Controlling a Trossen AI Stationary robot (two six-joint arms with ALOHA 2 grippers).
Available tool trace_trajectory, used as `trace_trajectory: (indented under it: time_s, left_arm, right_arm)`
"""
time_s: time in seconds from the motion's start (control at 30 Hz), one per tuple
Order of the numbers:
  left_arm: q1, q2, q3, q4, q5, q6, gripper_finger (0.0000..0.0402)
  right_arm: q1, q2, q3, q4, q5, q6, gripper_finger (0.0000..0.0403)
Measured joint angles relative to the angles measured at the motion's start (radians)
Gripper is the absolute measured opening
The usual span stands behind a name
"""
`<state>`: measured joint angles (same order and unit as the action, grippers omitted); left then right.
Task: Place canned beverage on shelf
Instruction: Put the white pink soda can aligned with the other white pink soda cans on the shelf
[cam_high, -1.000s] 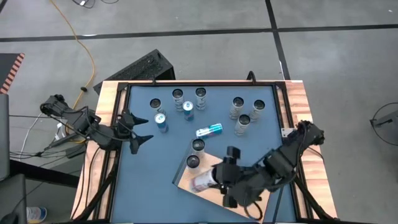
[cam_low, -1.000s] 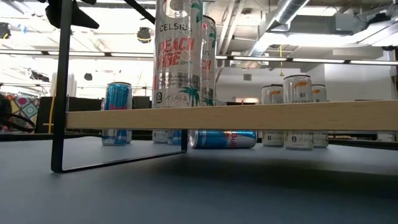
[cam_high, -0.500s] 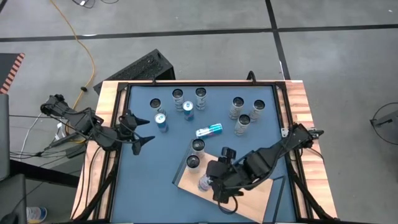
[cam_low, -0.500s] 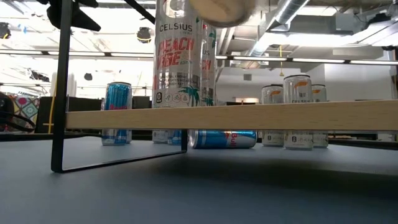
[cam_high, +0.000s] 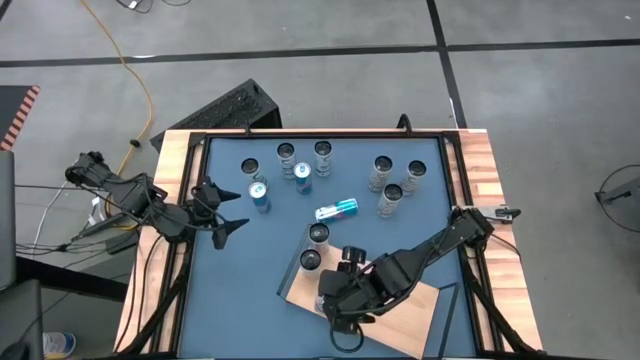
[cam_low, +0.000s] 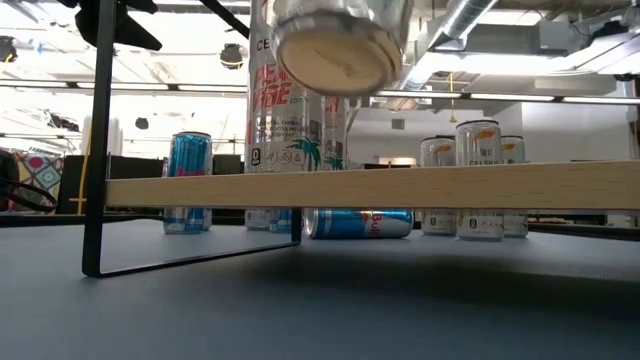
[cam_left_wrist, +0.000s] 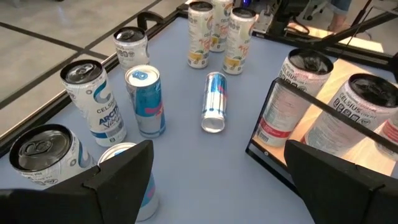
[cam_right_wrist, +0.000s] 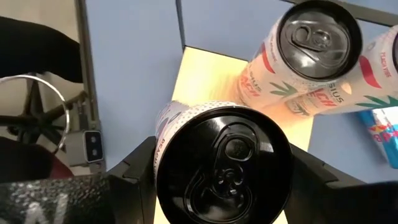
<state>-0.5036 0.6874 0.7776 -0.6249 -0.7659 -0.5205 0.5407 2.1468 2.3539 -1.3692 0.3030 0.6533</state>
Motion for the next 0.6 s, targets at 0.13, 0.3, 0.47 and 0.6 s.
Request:
trace_trajectory:
  time_s: [0.13,0.3,0.47,0.6]
  left_arm:
    - [0.0,0.0,0.0,-0.007,0.0,-0.002,0.0348]
    - [0.0,0.0,0.0,-0.012,0.0,-0.01,0.0348]
    - [0.0,0.0,0.0,-0.014,0.0,-0.011,0.0348]
    - [0.0,0.0,0.0,-0.015,0.0,-0.011,0.0348]
  right_arm:
    - [0.0,0.002,-0.004,-0.007,0.011,0.0,0.0233]
    - [0.0,0.002,-0.004,-0.017,0.028,-0.013,0.0233]
    - [0.0,0.002,-0.004,-0.018,0.031,-0.016,0.0233]
    - [0.0,0.002,-0.004,-0.018,0.032,-0.023,0.0233]
